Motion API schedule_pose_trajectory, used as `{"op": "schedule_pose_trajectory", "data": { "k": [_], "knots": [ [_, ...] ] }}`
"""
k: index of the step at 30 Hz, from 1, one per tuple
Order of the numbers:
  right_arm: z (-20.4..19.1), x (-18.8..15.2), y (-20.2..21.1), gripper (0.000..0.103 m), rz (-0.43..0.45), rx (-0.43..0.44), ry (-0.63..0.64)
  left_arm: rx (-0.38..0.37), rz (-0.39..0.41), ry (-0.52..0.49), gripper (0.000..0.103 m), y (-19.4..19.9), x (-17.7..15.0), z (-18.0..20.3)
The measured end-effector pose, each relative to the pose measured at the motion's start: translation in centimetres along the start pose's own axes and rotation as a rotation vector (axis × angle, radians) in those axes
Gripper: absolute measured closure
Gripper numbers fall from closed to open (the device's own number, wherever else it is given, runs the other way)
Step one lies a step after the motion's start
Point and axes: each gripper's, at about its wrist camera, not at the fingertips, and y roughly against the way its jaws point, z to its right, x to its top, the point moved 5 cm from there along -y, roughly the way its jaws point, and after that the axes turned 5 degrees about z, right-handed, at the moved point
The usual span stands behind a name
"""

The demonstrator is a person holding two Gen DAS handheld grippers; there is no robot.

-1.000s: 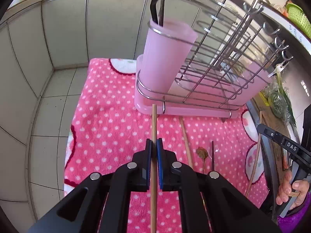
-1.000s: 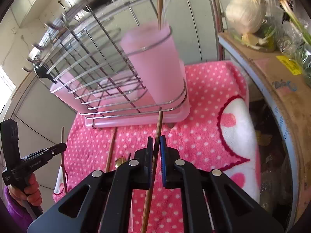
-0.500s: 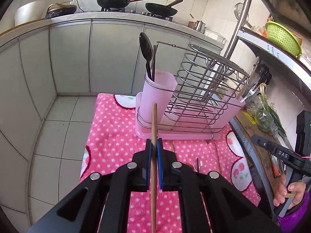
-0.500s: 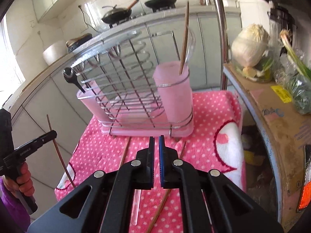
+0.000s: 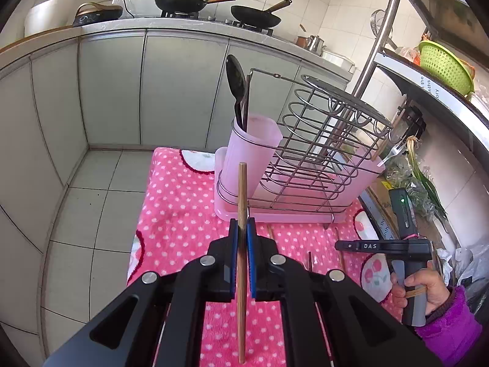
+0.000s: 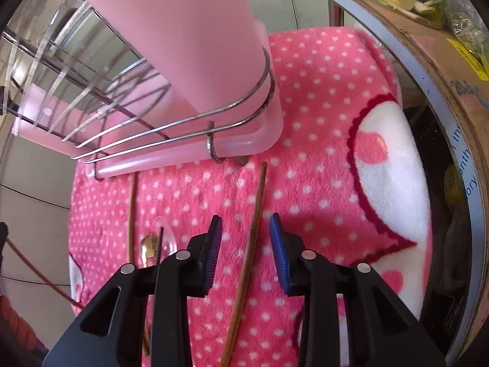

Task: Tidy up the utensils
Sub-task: 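Lift the chopstick with the left tool while the right tool carries its chopstick up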

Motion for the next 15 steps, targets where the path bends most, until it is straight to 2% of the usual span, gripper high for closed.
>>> {"op": "schedule_pose_trajectory", "data": {
  "k": [3,4,5,6,11,15],
  "knots": [
    [-0.4,0.2,-0.9,0.071,0.013,-0.035,0.021,-0.004,-0.001,0.003,0.098,-0.1,0.0,-0.1],
    [-0.5,0.2,-1.0,0.078,0.028,-0.062,0.036,-0.005,-0.002,0.006,0.098,-0.1,0.0,-0.1],
    [-0.4,0.1,-1.0,0.092,0.042,-0.082,0.045,-0.006,-0.002,0.007,0.098,-0.2,0.0,-0.2],
    [-0.4,0.0,-1.0,0.094,0.055,-0.083,0.05,-0.005,-0.001,0.008,0.098,-0.2,0.0,-0.2],
    [0.1,-1.1,0.6,0.095,0.118,-0.013,0.02,-0.001,0.002,0.016,0.098,-0.2,0.1,-0.5],
    [0.0,-2.0,5.0,0.096,0.239,0.071,0.02,-0.001,0.023,0.016,0.098,0.3,0.4,-0.5]
  ]
}}
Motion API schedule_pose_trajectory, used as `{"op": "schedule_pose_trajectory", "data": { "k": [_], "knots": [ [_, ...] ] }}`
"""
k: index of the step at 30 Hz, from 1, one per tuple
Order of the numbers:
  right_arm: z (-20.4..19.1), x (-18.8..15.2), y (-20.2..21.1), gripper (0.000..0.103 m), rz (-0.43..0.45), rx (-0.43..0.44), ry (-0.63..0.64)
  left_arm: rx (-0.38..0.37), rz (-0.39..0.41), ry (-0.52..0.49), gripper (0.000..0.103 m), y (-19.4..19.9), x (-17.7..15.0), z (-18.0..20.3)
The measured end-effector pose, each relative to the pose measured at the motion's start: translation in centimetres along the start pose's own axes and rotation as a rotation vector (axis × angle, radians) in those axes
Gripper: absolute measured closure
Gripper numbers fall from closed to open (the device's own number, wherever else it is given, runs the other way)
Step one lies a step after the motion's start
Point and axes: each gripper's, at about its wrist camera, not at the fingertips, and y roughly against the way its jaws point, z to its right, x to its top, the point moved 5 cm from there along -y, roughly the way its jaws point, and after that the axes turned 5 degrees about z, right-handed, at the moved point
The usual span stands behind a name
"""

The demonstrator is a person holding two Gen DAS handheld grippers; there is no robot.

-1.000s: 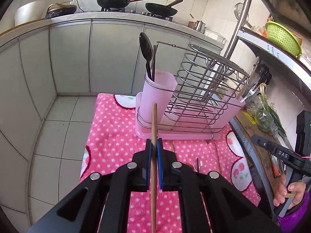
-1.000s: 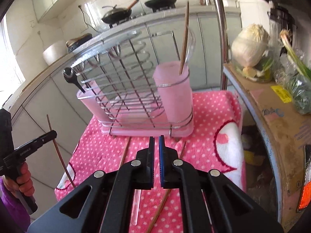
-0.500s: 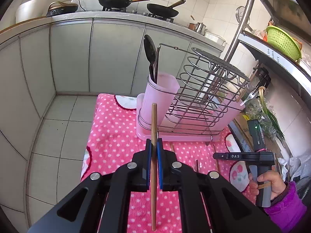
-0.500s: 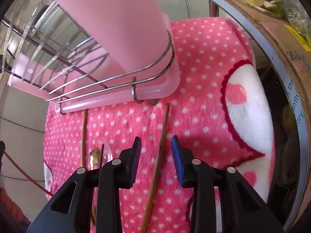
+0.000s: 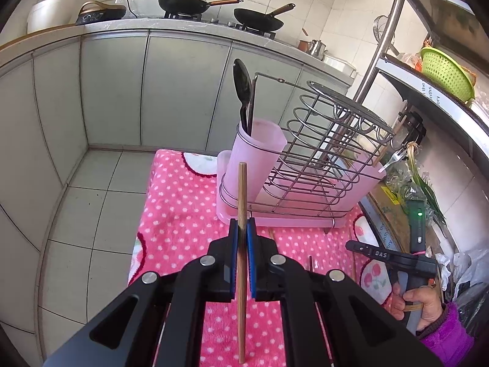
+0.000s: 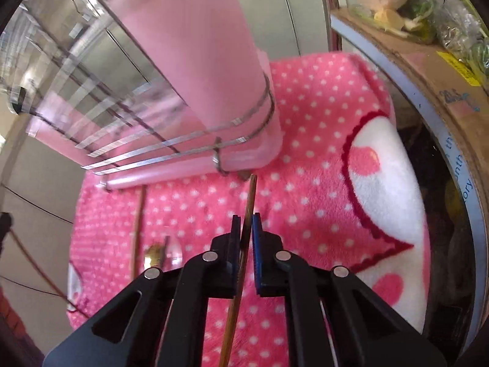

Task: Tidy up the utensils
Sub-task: 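Lift the chopstick with the left tool while the right tool carries its chopstick up, then drop the chopstick into the pink cup with the left tool while the right tool releases its chopstick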

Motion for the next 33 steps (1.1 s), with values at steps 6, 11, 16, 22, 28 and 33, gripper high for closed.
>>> {"op": "schedule_pose_trajectory", "data": {
  "k": [6,11,16,22,28,33],
  "knots": [
    [-2.1,0.7,7.4,0.097,0.212,0.078,0.068,-0.002,0.051,-0.001,0.098,1.1,0.8,0.4],
    [-3.1,2.5,12.3,0.097,0.335,0.107,0.095,0.0,0.106,-0.006,0.098,2.5,2.1,1.1],
    [-4.0,6.6,17.0,0.097,0.444,0.142,0.13,-0.011,0.172,-0.012,0.098,4.3,4.7,2.0],
    [-6.2,11.6,21.4,0.098,0.564,0.155,0.175,-0.04,0.241,-0.007,0.098,6.1,9.3,3.1],
    [-7.5,16.5,24.1,0.098,0.696,0.113,0.202,-0.047,0.313,0.0,0.098,7.5,13.9,4.0],
    [-8.2,19.0,24.0,0.098,0.777,0.054,0.236,-0.057,0.366,0.017,0.098,8.1,17.4,4.1]
  ]
}}
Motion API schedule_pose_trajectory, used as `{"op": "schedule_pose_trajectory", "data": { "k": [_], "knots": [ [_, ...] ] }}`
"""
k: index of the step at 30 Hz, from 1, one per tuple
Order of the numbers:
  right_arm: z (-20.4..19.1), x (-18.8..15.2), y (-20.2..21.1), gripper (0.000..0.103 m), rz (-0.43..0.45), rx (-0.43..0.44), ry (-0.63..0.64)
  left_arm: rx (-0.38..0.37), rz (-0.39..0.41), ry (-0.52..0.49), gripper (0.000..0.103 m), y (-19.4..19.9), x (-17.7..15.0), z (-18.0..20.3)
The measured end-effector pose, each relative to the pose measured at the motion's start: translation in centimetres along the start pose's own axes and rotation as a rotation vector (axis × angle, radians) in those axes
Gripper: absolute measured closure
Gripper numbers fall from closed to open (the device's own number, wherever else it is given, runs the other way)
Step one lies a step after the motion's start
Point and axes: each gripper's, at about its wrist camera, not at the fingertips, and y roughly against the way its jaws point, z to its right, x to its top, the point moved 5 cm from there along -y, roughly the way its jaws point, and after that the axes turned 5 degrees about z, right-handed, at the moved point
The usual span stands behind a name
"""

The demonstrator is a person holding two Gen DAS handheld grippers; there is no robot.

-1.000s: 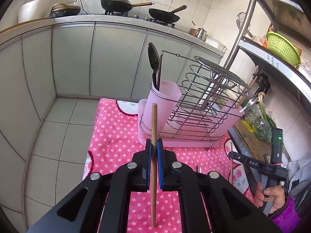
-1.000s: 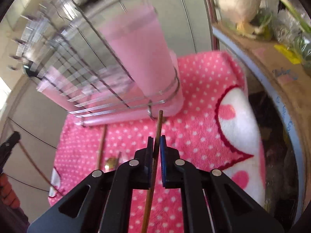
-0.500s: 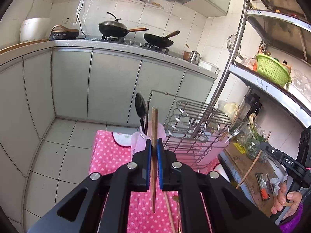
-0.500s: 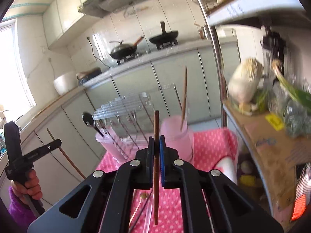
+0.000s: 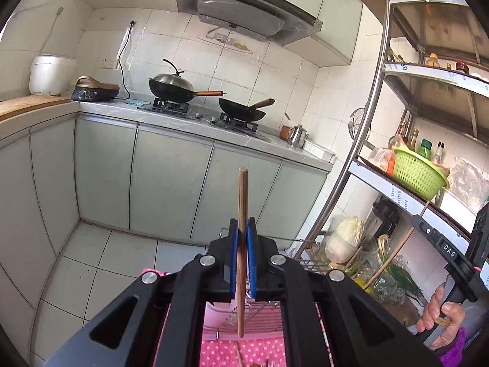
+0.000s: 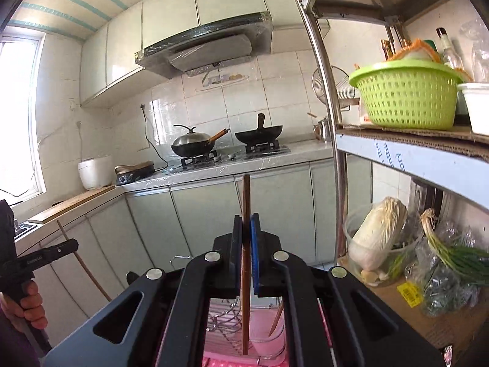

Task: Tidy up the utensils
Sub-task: 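Drop the chopstick into the pink cup with the left tool while the right tool releases its chopstick, then move both tools back down to the utensils on the cloth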

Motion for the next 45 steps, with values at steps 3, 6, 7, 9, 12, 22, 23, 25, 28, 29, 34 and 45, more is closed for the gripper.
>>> {"op": "schedule_pose_trajectory", "data": {
  "k": [3,6,7,9,12,22,23,25,28,29,34,45],
  "knots": [
    [0.2,0.0,-1.7,0.098,0.011,-0.017,0.017,0.011,0.032,-0.008,0.098,-0.9,1.4,0.1],
    [0.2,-0.5,-3.2,0.098,0.013,-0.036,0.041,0.042,0.043,-0.032,0.098,-2.5,1.7,0.0],
    [0.3,-0.8,-3.8,0.098,0.005,-0.04,0.045,0.051,0.037,-0.041,0.098,-3.3,1.6,-0.1],
    [0.3,-1.7,-4.7,0.098,-0.018,-0.043,0.047,0.062,0.02,-0.05,0.098,-4.5,1.1,-0.3],
    [0.7,-3.3,-5.8,0.098,-0.059,-0.043,0.043,0.083,-0.02,-0.072,0.098,-6.3,-0.4,-0.6],
    [1.7,-8.2,-6.6,0.098,-0.167,-0.041,0.001,0.09,-0.154,-0.05,0.098,-9.2,-6.5,-2.0],
    [1.8,-8.7,-6.6,0.098,-0.178,-0.041,-0.003,0.092,-0.166,-0.048,0.098,-9.3,-7.1,-2.2],
    [2.0,-9.6,-6.7,0.098,-0.2,-0.045,-0.007,0.095,-0.187,-0.045,0.098,-9.7,-8.1,-2.4],
    [2.1,-10.7,-6.7,0.097,-0.225,-0.051,-0.009,0.104,-0.215,-0.042,0.098,-10.2,-9.5,-2.7],
    [2.1,-11.1,-6.8,0.097,-0.238,-0.051,-0.007,0.108,-0.222,-0.038,0.098,-10.4,-9.7,-2.9],
    [2.2,-11.9,-7.1,0.097,-0.277,-0.057,-0.011,0.138,-0.237,-0.014,0.095,-10.5,-10.1,-3.8],
    [1.9,-9.8,-5.8,0.067,-0.253,-0.044,-0.023,0.118,-0.166,0.035,0.079,-7.7,-7.3,-4.0]
  ]
}}
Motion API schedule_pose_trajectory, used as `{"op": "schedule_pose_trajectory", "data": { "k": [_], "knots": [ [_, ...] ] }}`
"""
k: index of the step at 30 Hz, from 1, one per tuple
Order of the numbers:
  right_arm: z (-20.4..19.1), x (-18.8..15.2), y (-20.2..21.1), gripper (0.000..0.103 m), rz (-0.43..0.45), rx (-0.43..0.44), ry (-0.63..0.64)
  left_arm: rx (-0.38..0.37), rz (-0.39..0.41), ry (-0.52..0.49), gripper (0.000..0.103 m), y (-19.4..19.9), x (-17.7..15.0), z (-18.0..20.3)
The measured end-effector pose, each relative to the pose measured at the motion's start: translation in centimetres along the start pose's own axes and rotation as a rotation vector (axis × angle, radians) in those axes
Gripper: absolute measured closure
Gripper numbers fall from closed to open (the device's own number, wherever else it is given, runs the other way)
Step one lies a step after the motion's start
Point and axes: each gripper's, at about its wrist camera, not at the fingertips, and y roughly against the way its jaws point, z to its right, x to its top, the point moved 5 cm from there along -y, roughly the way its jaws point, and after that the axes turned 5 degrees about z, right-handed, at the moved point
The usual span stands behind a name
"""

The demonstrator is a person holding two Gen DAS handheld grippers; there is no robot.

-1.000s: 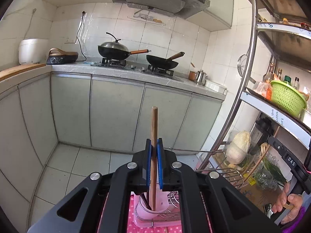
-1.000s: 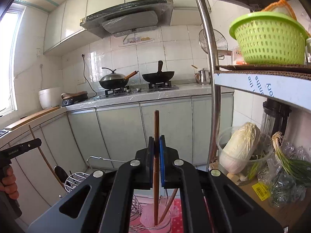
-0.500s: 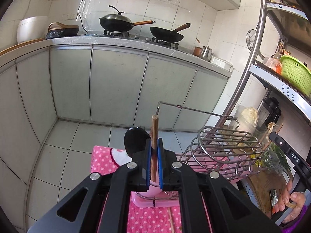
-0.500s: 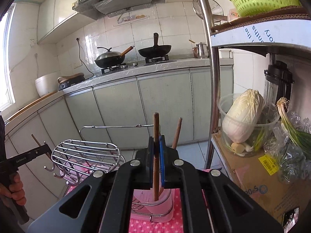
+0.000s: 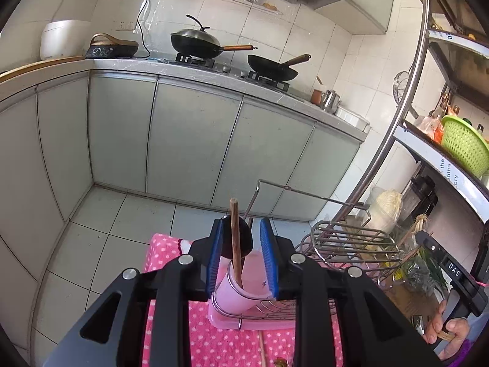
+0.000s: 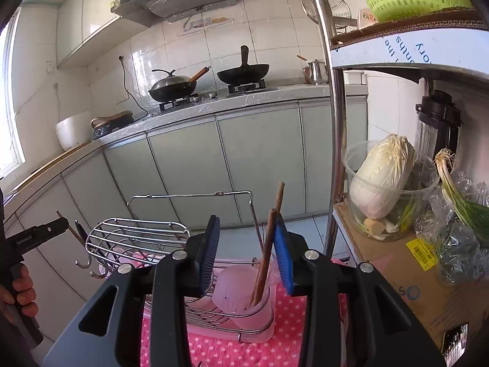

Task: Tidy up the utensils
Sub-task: 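Move both tools back down to the utensils on the cloth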

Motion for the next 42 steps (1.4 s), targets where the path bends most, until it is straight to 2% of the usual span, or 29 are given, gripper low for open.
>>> {"op": "schedule_pose_trajectory", "data": {
  "k": [7,11,15,25,30,36,42],
  "knots": [
    [-0.7,1.1,3.7,0.067,0.074,0.01,-0.008,-0.035,0.051,-0.025,0.079,3.7,0.5,1.3],
    [-1.8,0.4,5.7,0.067,0.072,0.045,-0.008,-0.064,0.02,-0.041,0.079,4.8,-0.7,2.1],
    [-2.8,-1.9,6.9,0.066,0.038,0.068,-0.001,-0.085,-0.023,-0.052,0.079,5.1,-2.8,2.7],
    [-2.6,-11.7,4.6,0.066,-0.21,0.091,-0.078,-0.089,-0.164,-0.048,0.079,3.6,-9.8,2.5],
    [-2.3,-16.0,3.2,0.066,-0.333,0.095,-0.131,-0.083,-0.264,-0.04,0.079,2.1,-13.9,1.9],
    [-1.8,-19.6,1.8,0.066,-0.444,0.103,-0.19,-0.065,-0.418,-0.021,0.079,-0.9,-18.8,1.7],
    [-1.2,-21.7,0.9,0.066,-0.531,0.117,-0.243,-0.066,-0.546,0.015,0.081,-4.0,-21.6,2.3]
  ]
}}
